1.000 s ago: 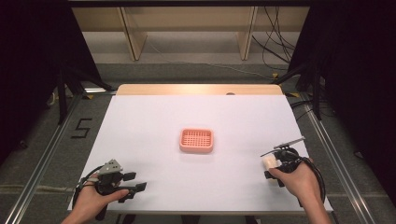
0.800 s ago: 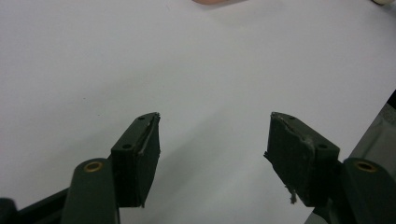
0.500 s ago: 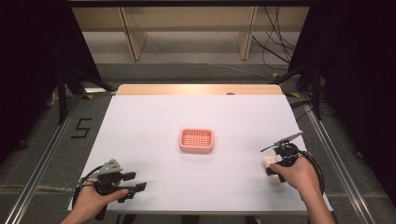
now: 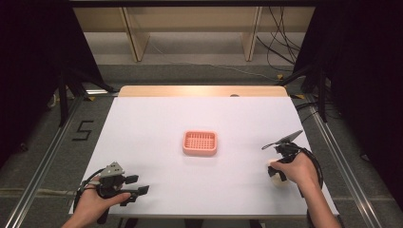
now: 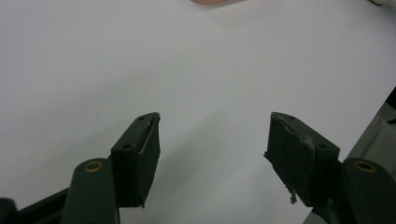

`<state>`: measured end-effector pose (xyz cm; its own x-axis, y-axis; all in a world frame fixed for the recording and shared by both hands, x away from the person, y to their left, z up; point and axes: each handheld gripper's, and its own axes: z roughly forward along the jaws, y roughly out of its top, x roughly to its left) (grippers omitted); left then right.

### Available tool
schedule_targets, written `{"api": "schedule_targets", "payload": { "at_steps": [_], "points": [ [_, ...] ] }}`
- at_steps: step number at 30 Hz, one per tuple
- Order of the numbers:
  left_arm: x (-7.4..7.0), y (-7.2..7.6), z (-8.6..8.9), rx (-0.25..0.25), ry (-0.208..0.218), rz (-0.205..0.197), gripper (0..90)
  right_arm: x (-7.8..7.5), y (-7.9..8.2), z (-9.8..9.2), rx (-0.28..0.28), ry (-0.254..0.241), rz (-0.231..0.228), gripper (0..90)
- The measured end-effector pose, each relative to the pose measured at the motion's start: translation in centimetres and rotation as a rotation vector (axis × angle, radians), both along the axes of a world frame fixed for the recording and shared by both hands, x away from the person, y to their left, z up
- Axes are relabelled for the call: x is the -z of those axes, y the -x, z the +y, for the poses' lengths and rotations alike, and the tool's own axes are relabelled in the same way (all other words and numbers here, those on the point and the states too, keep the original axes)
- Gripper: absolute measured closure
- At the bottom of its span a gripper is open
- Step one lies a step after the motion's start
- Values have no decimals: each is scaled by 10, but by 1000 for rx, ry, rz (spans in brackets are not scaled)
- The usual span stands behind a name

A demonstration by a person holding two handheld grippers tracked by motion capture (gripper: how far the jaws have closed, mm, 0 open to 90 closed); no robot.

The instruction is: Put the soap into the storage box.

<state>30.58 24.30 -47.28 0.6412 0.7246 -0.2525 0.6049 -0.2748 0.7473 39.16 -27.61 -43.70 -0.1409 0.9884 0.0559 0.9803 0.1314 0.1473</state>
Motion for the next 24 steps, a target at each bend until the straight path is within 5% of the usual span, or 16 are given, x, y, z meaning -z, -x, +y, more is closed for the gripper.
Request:
{"api": "schedule_targets", "payload": {
  "at_steps": [11,14,18,19,20,24],
  "points": [
    [-1,1,0,-9,-13,3,342,8,-12,4,5,19,55,391],
    [-1,1,0,-9,-14,3,342,9,-15,3,-10,-20,91,406],
    [-1,1,0,-6,-17,1,342,13,-16,5,-8,20,51,426],
    [-1,1,0,-6,-17,1,342,9,-18,4,-27,22,114,434],
    [-1,1,0,-6,-17,1,342,10,-18,6,-13,37,84,446],
    [-1,0,0,1,-8,-2,342,14,-20,3,-46,53,91,461]
  ]
}}
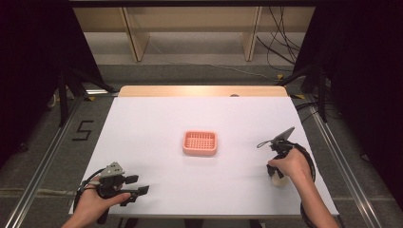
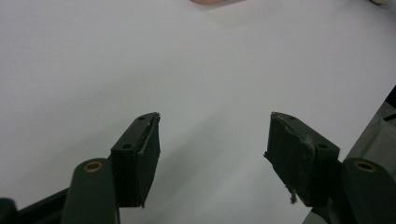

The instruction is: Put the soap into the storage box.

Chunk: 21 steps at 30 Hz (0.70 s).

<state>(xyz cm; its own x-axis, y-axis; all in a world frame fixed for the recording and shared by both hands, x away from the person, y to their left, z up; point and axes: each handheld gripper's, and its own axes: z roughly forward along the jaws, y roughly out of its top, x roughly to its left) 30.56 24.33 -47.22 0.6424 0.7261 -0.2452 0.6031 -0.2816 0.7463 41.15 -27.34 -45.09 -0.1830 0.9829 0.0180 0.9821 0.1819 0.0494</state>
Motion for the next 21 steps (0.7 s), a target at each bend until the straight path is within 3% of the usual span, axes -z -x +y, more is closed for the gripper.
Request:
{"api": "schedule_targets", "payload": {
  "at_steps": [1,2,6,7,10,15,17,21],
  "points": [
    [-1,1,0,-7,-10,2,342,0,-1,0,9,-18,25,463],
    [-1,1,0,-6,-9,3,342,1,0,3,27,20,10,464],
    [-1,1,0,-6,-10,3,342,0,-2,2,-2,6,26,493],
    [0,0,0,1,3,-1,342,0,-1,3,1,11,11,501],
    [0,0,0,1,4,-3,342,-1,-1,3,5,4,25,502],
    [-1,1,0,-6,-10,2,342,0,1,1,-13,-7,0,504],
    [0,0,0,-1,-4,2,342,0,2,-2,-76,-8,2,504],
    [-1,1,0,-7,-11,1,342,-1,3,-3,-115,-14,0,504]
  ]
}}
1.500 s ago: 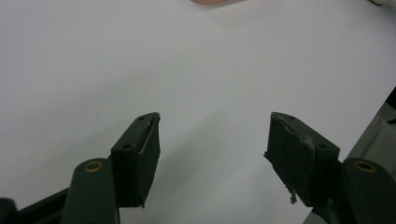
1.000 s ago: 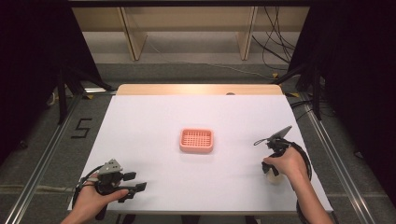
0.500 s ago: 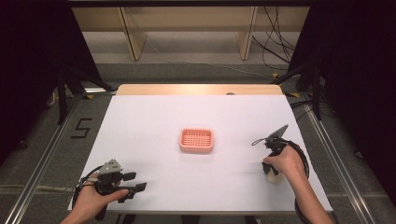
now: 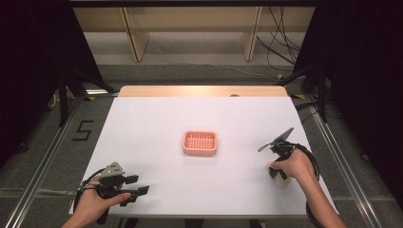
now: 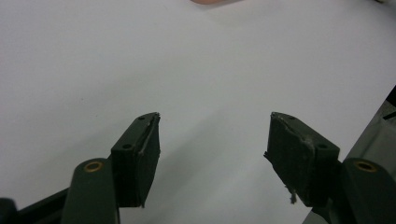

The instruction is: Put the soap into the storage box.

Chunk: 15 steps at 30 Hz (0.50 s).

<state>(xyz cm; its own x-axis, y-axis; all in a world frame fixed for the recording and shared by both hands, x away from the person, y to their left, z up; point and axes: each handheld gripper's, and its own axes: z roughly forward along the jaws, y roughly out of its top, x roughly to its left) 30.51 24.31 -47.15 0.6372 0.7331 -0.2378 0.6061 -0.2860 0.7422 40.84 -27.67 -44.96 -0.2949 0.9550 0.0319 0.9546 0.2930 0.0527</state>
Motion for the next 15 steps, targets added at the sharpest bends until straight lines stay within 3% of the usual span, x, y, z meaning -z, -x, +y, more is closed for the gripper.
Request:
{"api": "schedule_targets", "payload": {
  "at_steps": [6,7,12,15],
  "points": [
    [1,-1,0,8,11,-1,342,-2,4,-3,-58,16,-31,504],
    [1,-1,0,8,11,-2,342,-3,4,-2,-67,10,-10,505],
    [0,0,0,-1,0,0,342,-5,5,0,-136,6,-32,505],
    [1,-1,0,6,14,-2,342,-7,6,2,-149,8,-34,505]
  ]
}}
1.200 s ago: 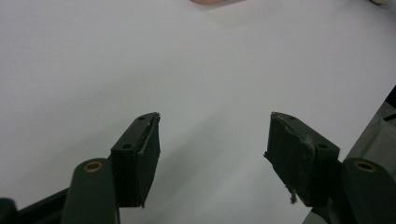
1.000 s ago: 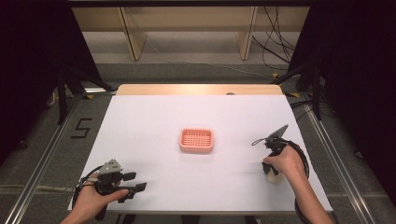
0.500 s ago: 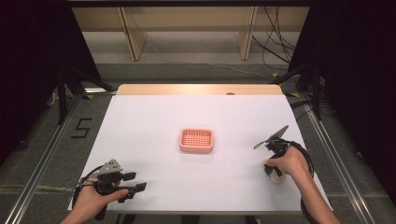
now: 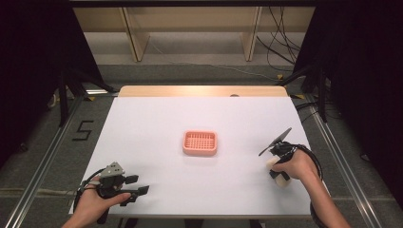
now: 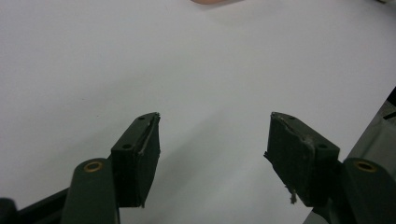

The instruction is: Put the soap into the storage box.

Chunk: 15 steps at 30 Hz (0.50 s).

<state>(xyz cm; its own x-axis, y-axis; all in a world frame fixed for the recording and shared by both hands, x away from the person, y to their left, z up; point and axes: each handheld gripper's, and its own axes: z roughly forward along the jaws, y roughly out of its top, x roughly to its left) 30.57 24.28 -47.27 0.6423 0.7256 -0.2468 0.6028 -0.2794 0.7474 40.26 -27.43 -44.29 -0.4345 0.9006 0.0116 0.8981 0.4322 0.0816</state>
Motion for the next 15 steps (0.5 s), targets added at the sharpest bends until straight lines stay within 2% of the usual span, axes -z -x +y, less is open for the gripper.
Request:
{"api": "schedule_targets", "payload": {
  "at_steps": [5,7,9,10,13,14,15],
  "points": [
    [0,0,0,2,-4,-2,342,-2,-1,5,-22,-1,9,505],
    [0,0,0,0,0,-1,342,-3,-1,8,-30,-3,-3,505],
    [0,0,0,0,1,0,342,-3,-2,9,-63,-13,0,505],
    [0,0,0,-1,1,0,342,-3,-2,11,-75,4,-7,505],
    [0,0,0,0,0,0,342,-5,-3,15,-103,-5,-21,505],
    [0,0,0,-1,1,0,342,-5,-3,14,-140,0,-30,505],
    [0,0,0,-1,1,0,342,-5,-3,15,-140,-1,-31,505]
  ]
}}
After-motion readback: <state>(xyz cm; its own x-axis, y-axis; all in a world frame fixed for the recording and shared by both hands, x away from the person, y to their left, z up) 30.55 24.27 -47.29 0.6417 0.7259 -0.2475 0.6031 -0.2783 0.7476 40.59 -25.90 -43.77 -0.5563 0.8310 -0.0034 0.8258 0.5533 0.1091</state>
